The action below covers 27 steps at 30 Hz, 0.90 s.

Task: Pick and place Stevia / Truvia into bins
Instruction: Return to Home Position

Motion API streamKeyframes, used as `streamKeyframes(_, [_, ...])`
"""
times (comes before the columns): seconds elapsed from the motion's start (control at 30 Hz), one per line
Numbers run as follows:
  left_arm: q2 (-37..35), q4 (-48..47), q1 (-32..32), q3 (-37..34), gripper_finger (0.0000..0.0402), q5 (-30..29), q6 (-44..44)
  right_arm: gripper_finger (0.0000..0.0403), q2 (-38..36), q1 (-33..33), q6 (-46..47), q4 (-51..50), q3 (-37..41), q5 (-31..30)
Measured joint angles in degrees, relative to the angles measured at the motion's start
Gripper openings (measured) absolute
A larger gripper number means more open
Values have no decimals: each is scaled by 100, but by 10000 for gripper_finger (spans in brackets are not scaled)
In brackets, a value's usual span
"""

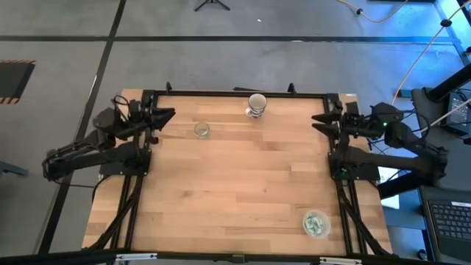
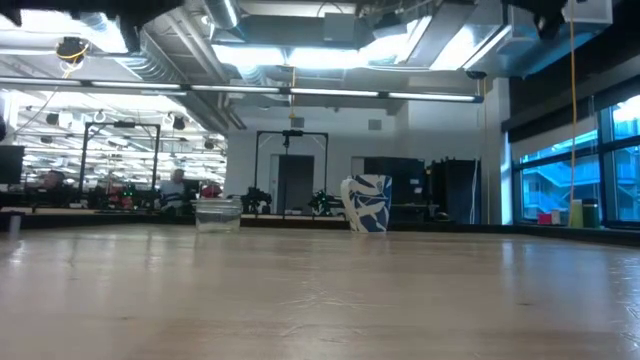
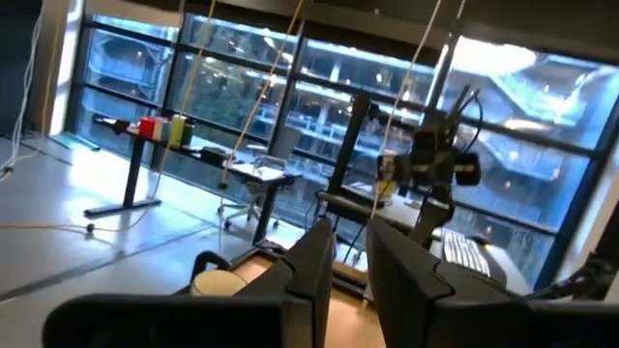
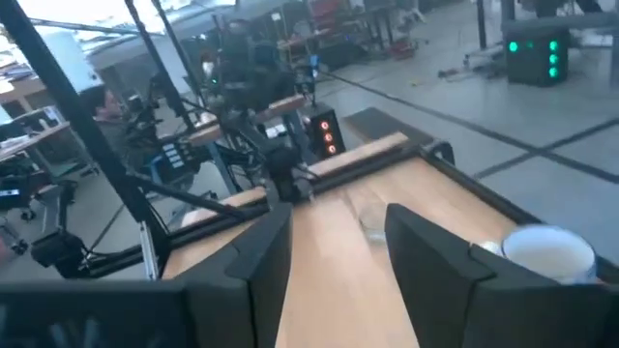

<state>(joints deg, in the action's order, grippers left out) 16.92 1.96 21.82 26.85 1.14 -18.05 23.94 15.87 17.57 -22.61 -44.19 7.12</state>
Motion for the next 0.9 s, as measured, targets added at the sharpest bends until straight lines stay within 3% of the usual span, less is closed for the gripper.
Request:
streamKeyframes(0.3, [-722, 416, 0, -1112, 63, 98, -174, 171, -1161, -2, 19, 585, 1240, -17])
streamKeyframes(0.63, [-955, 761, 0, -1685, 63, 145, -172, 171, -2317, -2, 347, 1122, 2496, -153])
streamKeyframes(0.9, [-950, 770, 0, -1981, 63, 136, -261, 171, -2386, -2, 321, 1284, 2966, -188])
